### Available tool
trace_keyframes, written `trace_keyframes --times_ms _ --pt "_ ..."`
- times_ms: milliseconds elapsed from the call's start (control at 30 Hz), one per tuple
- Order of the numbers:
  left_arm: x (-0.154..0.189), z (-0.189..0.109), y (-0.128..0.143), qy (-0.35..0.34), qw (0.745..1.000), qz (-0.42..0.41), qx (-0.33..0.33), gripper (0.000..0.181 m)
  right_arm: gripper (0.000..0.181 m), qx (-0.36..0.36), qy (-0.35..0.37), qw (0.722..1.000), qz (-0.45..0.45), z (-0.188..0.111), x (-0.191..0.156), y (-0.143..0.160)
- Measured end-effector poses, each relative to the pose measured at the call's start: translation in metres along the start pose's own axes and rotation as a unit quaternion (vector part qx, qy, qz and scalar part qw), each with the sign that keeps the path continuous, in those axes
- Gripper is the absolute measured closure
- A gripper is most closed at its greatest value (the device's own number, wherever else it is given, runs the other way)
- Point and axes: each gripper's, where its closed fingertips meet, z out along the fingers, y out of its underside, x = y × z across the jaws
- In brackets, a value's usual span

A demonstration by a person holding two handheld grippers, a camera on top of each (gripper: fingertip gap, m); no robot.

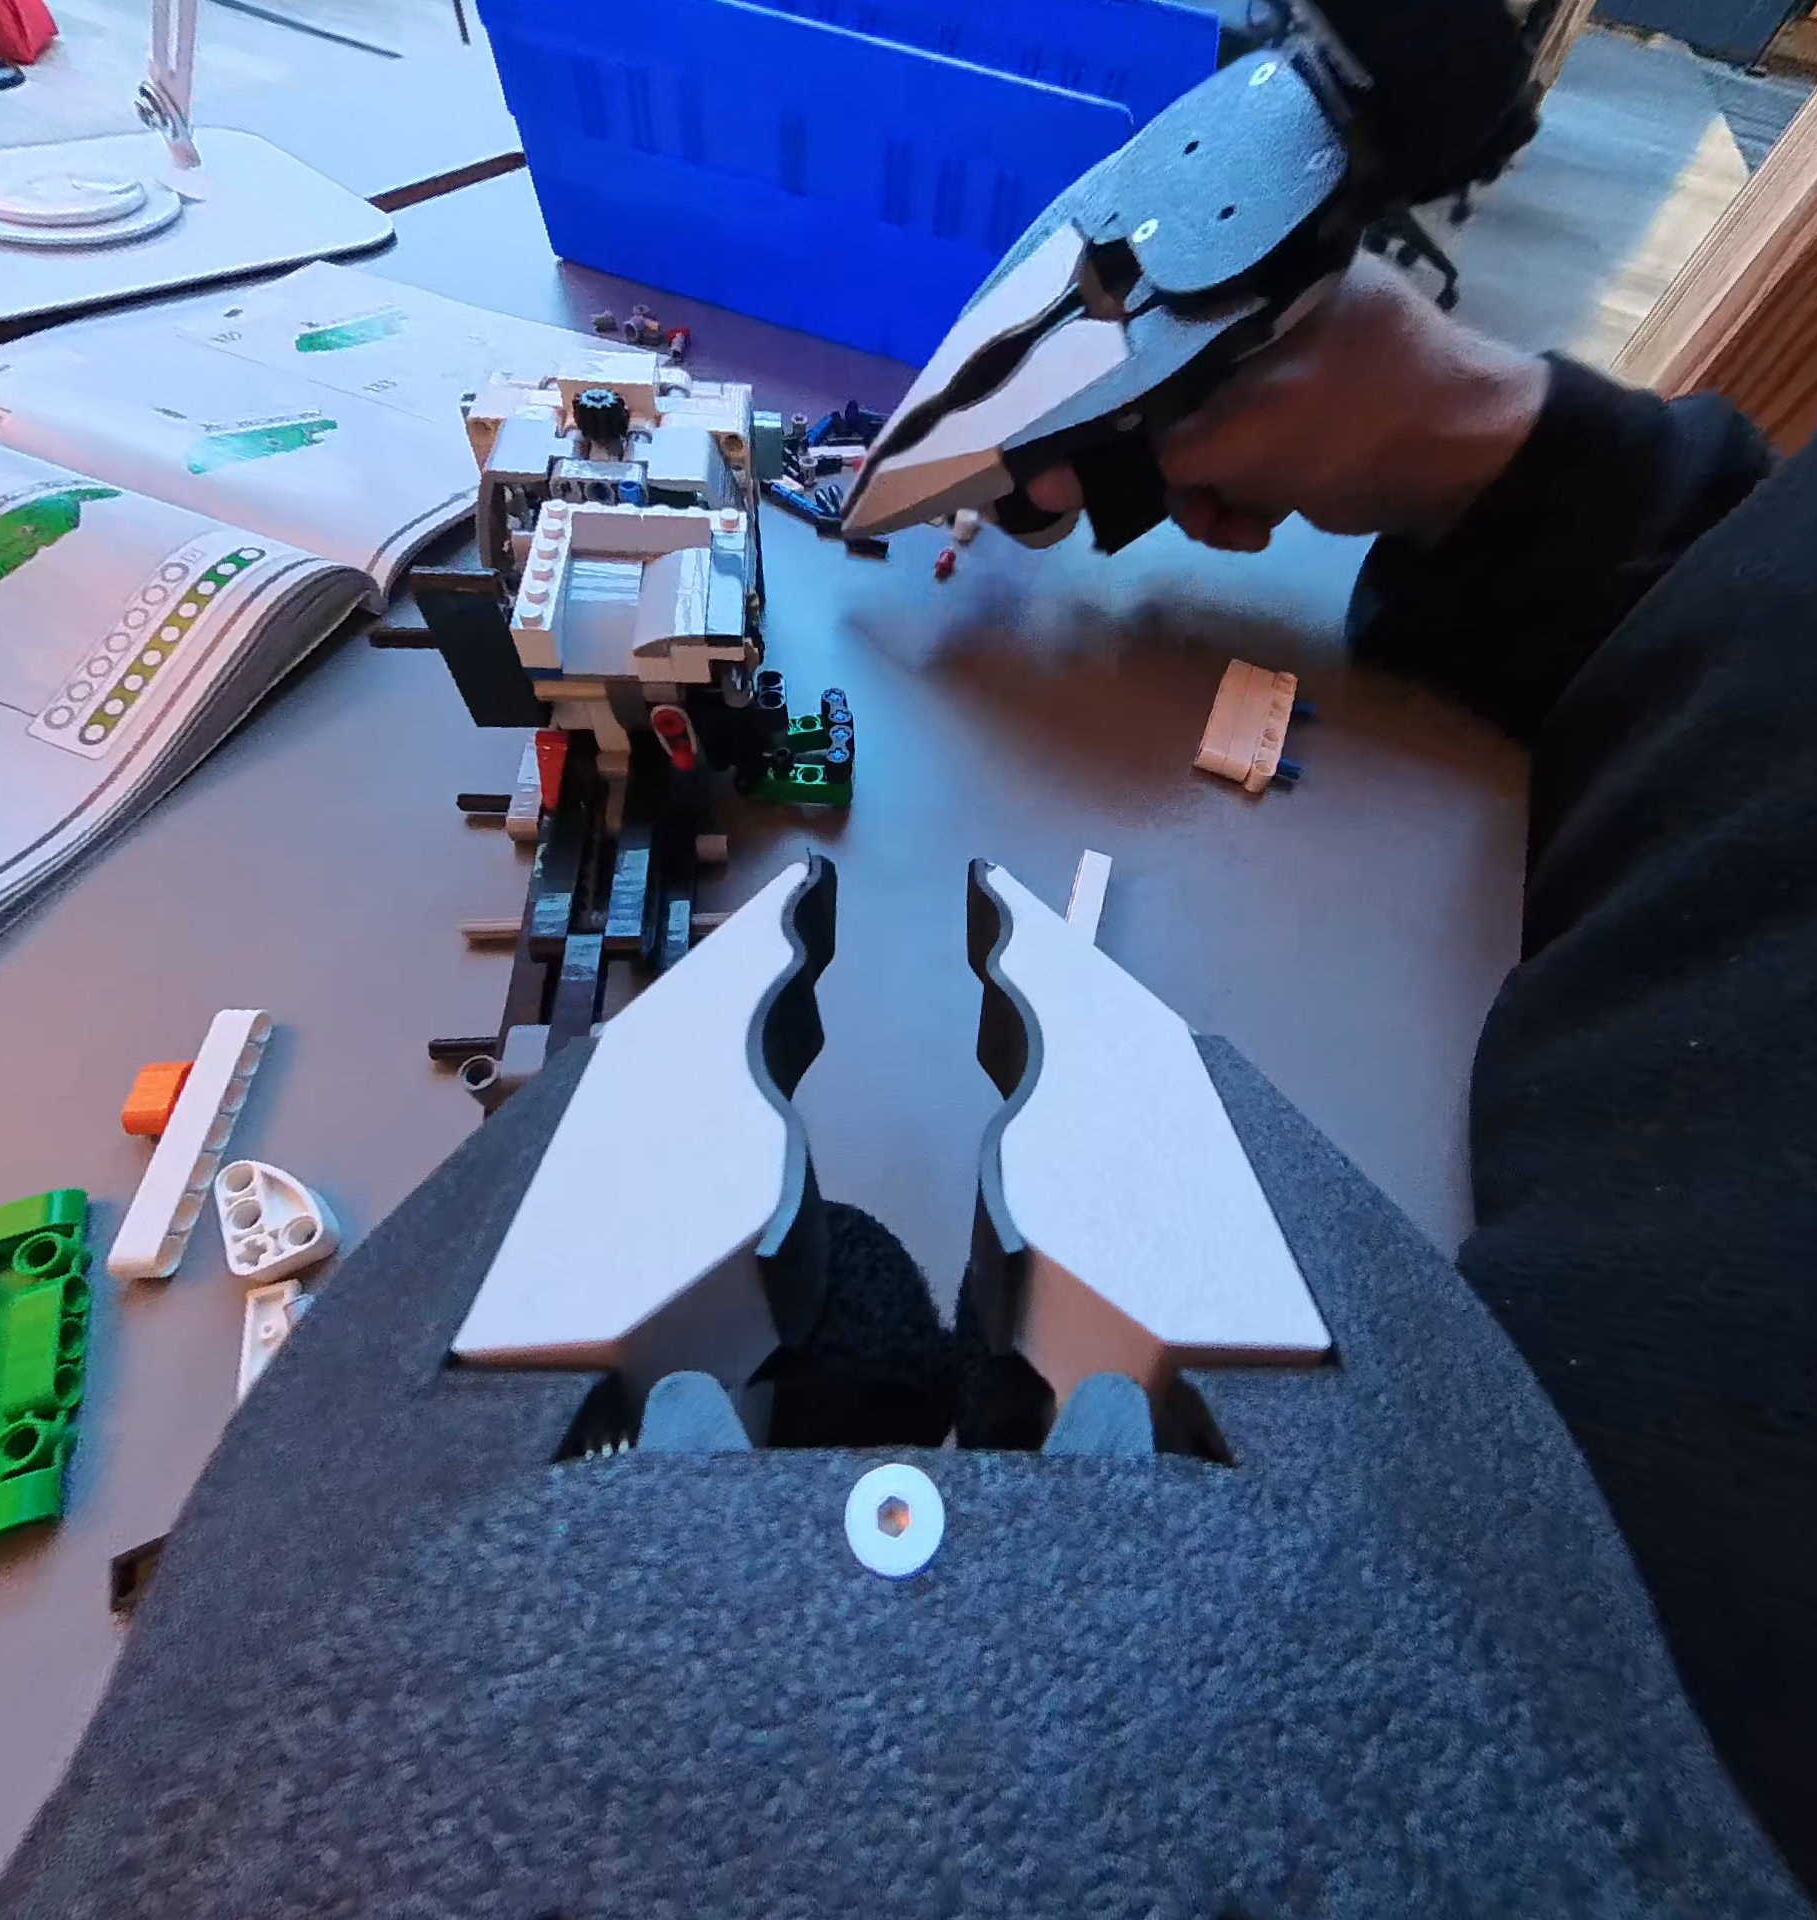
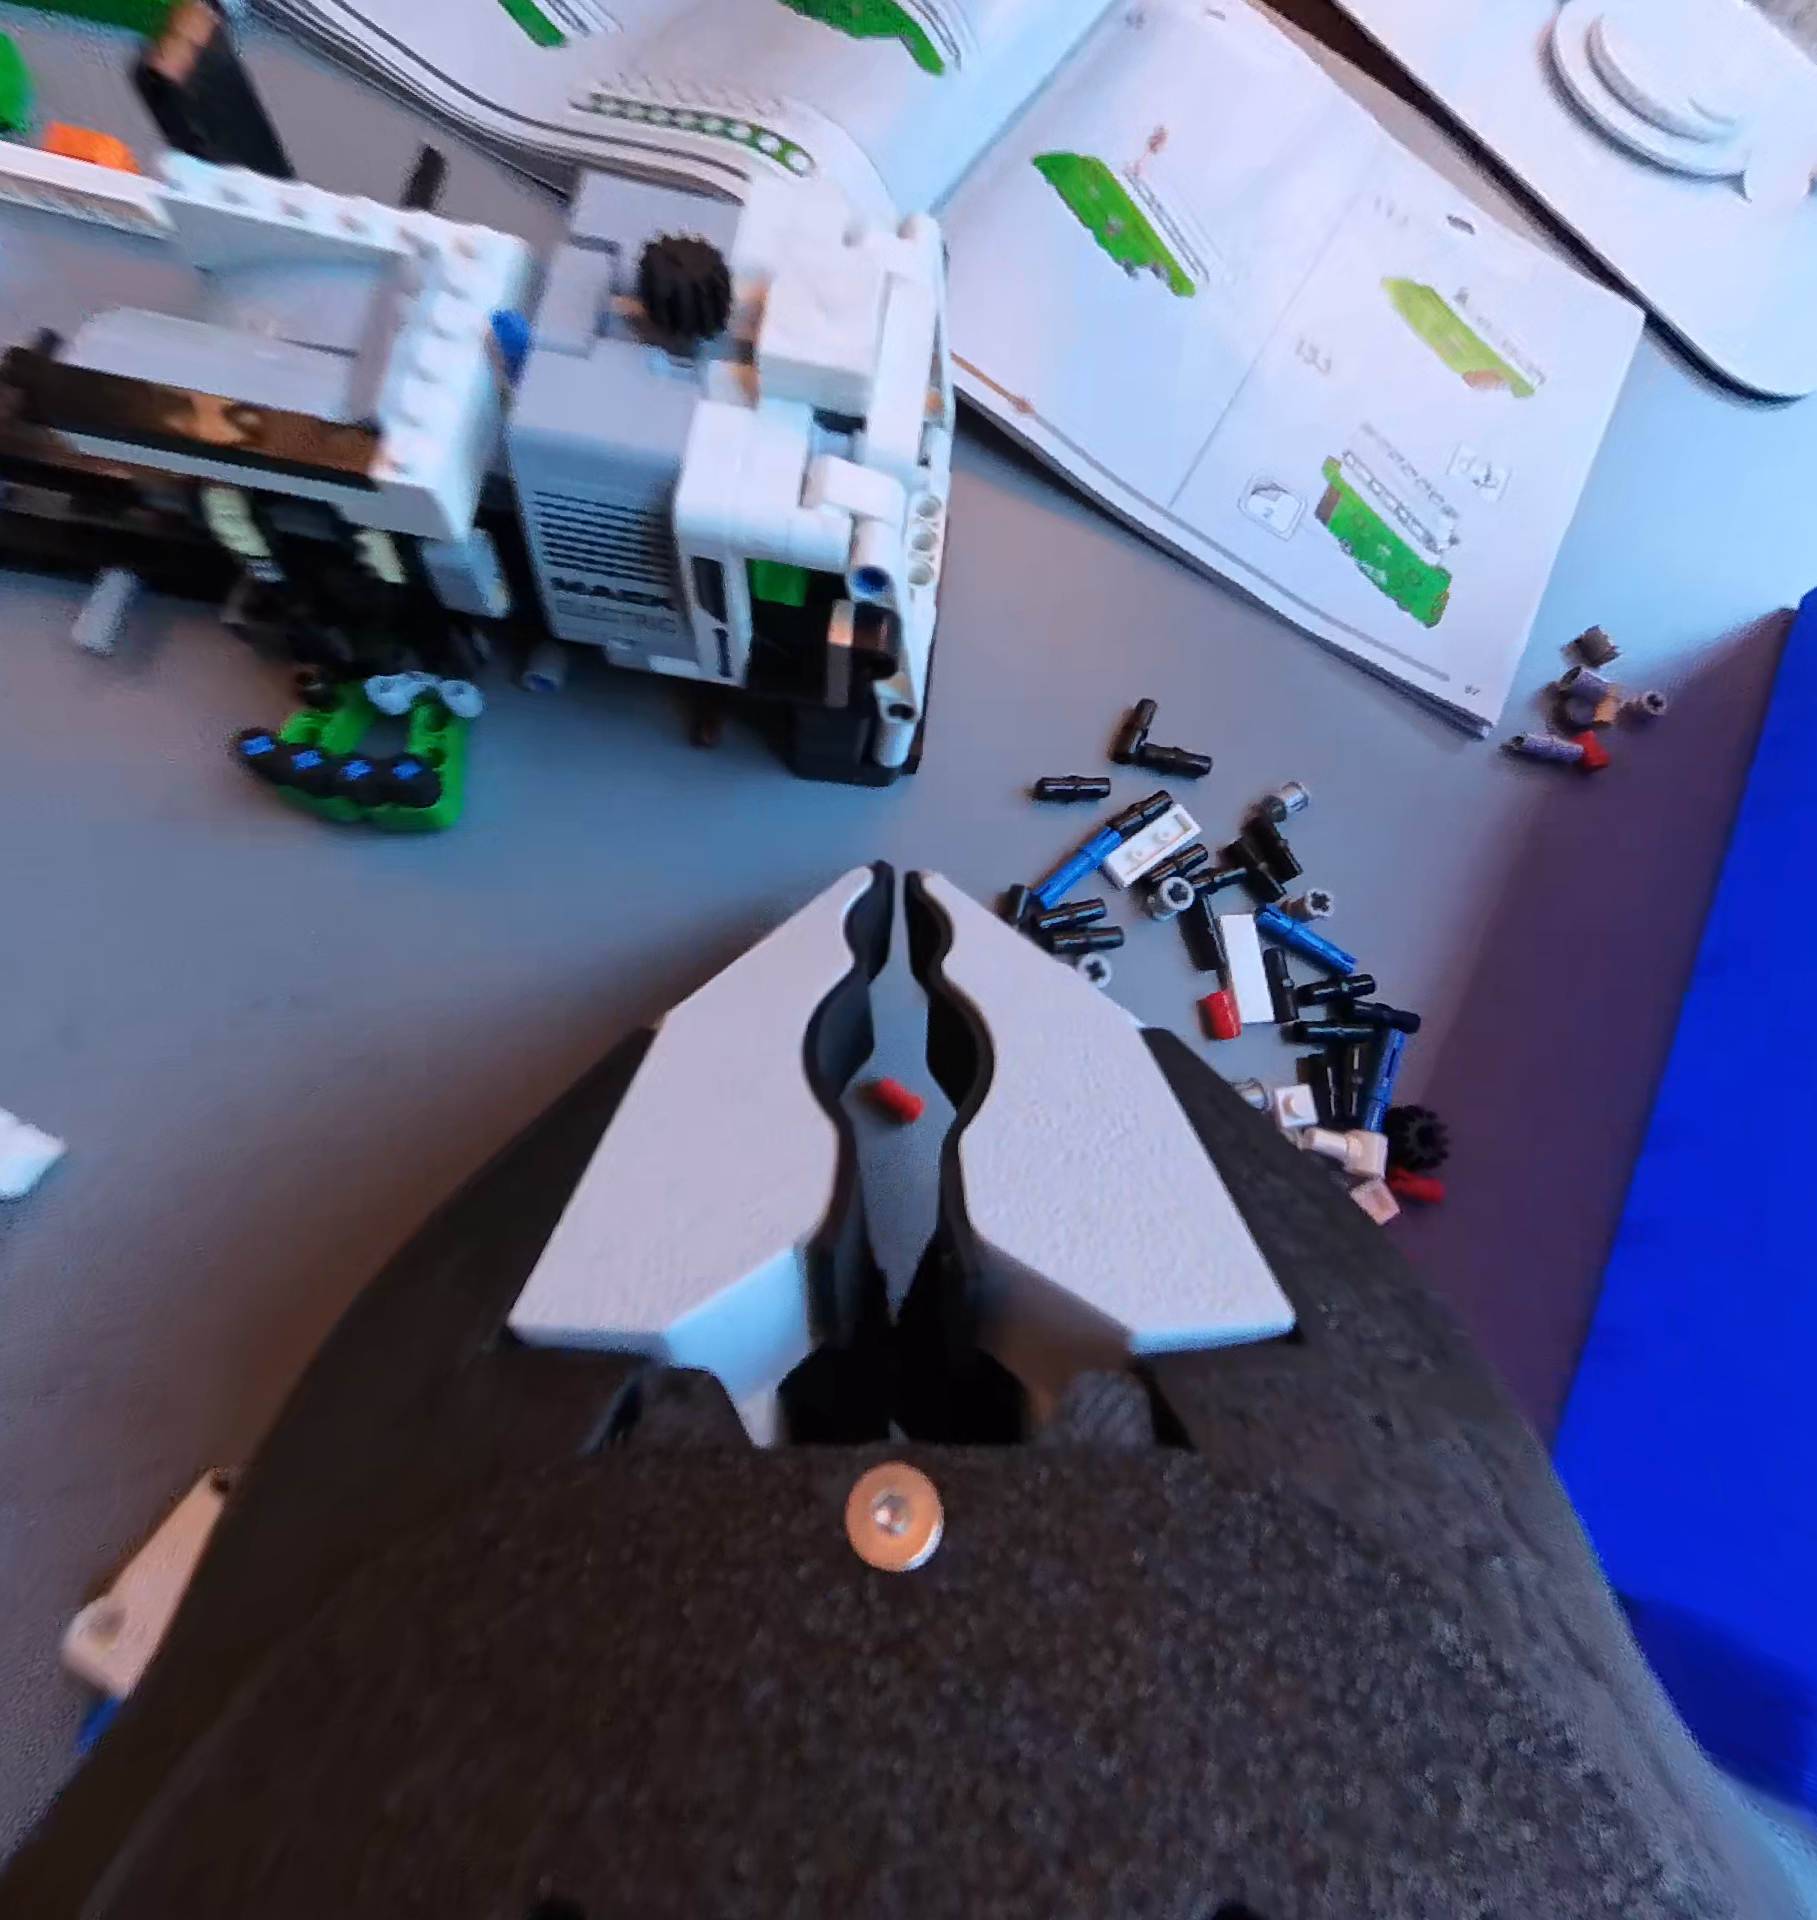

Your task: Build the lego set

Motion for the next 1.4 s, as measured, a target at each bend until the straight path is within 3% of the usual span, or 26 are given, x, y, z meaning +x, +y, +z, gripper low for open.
trace_keyframes --times_ms 167,300,667,767,800,867,1033,1400 --pt "0.003 -0.001 -0.001 0.0 1.0 0.001 0.002 0.158 0.159 -0.053 0.017 0.998 0.003 -0.01 0.012 0.025" --pt "0.007 0.0 -0.001 0.004 1.0 0.008 0.0 0.158 0.161 -0.042 0.014 0.998 0.036 -0.003 0.01 0.021" --pt "0.007 -0.006 -0.003 -0.004 1.0 0.006 0.007 0.158 0.177 -0.037 0.009 0.999 0.024 0.0 0.007 0.015" --pt "0.007 -0.008 -0.003 -0.006 1.0 0.009 0.008 0.158 0.178 0.004 -0.109 0.994 0.006 -0.024 -0.04 0.0" --pt "0.007 -0.008 -0.002 -0.006 1.0 0.01 0.008 0.158 0.177 0.01 -0.169 0.985 -0.017 -0.037 -0.065 0.0" --pt "0.007 -0.008 -0.001 -0.003 1.0 0.009 0.006 0.158 0.178 -0.006 -0.221 0.973 -0.069 -0.054 -0.097 0.012" --pt "0.014 -0.006 0.001 0.01 1.0 0.011 0.003 0.158 0.177 -0.075 -0.183 0.976 -0.095 -0.053 -0.097 0.045" --pt "0.027 -0.005 0.009 0.018 0.999 0.027 -0.012 0.158 0.17 -0.05 -0.166 0.981 -0.082 -0.05 -0.087 0.036"
